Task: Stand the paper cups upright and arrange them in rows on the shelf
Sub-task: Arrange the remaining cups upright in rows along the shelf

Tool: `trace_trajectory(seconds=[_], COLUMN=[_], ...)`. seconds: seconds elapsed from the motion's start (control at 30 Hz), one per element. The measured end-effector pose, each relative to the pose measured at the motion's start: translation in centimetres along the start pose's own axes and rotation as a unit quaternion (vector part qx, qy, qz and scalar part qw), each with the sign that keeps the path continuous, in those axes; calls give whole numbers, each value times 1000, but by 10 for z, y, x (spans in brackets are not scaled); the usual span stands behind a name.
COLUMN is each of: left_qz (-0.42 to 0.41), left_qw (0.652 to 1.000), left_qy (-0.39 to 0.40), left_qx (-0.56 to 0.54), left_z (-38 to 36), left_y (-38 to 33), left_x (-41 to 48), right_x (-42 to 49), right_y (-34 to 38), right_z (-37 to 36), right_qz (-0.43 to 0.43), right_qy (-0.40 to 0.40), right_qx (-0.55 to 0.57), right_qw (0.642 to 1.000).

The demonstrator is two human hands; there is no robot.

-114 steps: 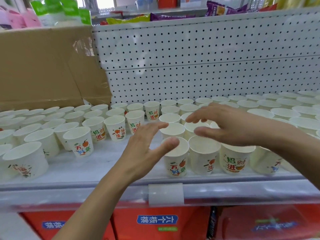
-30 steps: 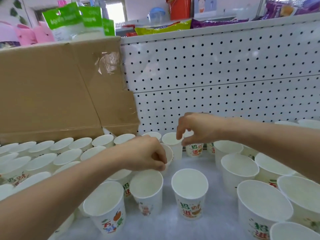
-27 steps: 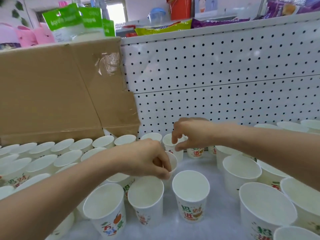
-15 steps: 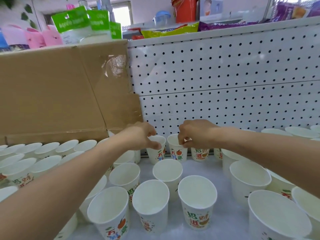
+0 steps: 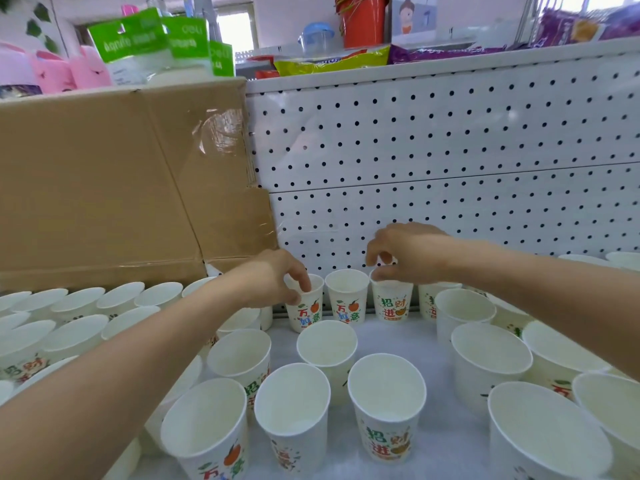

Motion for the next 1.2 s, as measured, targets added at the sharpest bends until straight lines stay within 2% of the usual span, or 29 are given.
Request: trace_trajectory(seconds=[0.2, 0.47, 0.57, 0.67, 0.73, 0.8, 0.9, 0.97, 1.07, 1.2], left_qz=[0, -16, -21, -19, -31, -63, -79, -71, -52, -58], left_qw=[999, 1000, 999, 997, 994, 990, 986, 994, 995, 995], left_qy=[-38, -26, -34, -67, -66, -28, 42, 60, 77, 79], left_qx=[-24, 4, -8, -34, -76, -124, -138, -64, 34, 6], left_z=[4, -1, 3, 24, 35, 35, 21, 12, -2, -8], left_y=[3, -1, -3, -7, -14, -31, -61, -72, -80, -83], left_x=[1, 8, 4, -12, -33, -56, -77, -76, -64, -51], right_x=[-7, -6, -7, -18, -31, -49, -78, -93, -108, -109], right_y=[-18, -14, -14, -4, 13, 35, 57, 60, 61, 61], right_z=[-18, -26, -18, 5, 16, 24, 26, 21, 9, 3], right_qz=[-41, -47, -50, -22, 15, 54, 58, 41, 20, 15], right_qy=[78, 85, 54, 6, 39, 109, 219, 257, 274, 262], right_qx=[-29, -34, -27, 51, 164, 218, 150, 53, -39, -31], right_qw=[996, 995, 997, 998, 986, 968, 962, 964, 961, 965])
Point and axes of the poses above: each hand's wrist, its own x-axis towards the middle knuckle, its own z-axis out of the back of the hand, y = z × x, the point moved 8 cm from there along x, towards the middle knuckle, and after that the axes turned 15 degrees about -z, right-handed, at the moved point
